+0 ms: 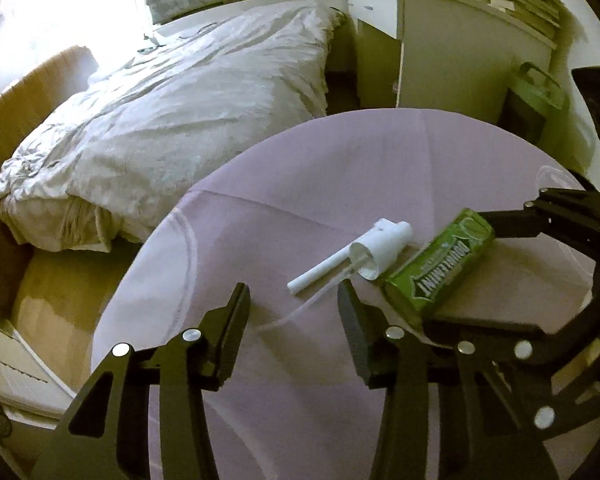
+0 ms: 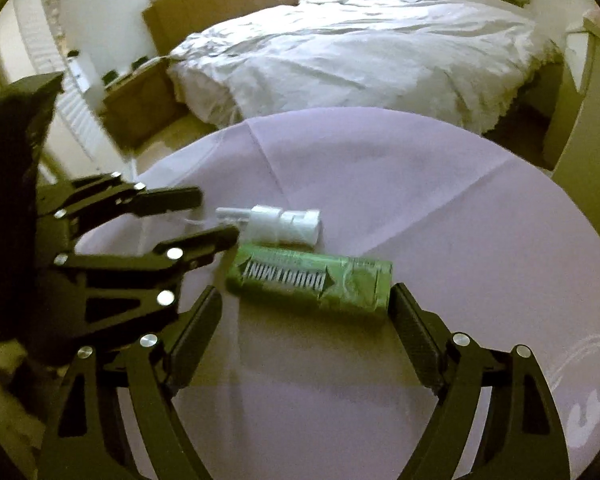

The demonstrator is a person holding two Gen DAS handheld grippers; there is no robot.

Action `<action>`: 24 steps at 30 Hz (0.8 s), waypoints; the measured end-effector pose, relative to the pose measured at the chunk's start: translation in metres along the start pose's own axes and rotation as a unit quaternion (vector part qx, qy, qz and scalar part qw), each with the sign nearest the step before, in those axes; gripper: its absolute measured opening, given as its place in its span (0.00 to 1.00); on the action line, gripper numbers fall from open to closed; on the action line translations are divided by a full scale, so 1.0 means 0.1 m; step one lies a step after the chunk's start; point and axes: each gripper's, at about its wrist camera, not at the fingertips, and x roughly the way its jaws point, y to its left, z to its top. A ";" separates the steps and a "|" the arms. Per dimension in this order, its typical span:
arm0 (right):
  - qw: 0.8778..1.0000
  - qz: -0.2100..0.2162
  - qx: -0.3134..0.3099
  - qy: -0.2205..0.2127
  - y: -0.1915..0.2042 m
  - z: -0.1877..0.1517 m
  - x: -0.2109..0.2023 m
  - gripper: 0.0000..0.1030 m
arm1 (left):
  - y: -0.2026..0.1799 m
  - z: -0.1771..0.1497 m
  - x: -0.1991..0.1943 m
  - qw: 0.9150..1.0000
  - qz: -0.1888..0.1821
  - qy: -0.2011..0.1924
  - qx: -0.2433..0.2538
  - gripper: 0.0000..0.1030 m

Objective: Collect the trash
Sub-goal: 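Grasp the green Doublemint gum pack with the right gripper while the left gripper grasps the white spray nozzle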

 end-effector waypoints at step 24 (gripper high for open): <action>0.998 0.015 0.053 -0.014 -0.73 -0.61 -0.60 0.81 | -0.54 0.22 0.13 0.996 -0.078 -0.014 0.040 0.28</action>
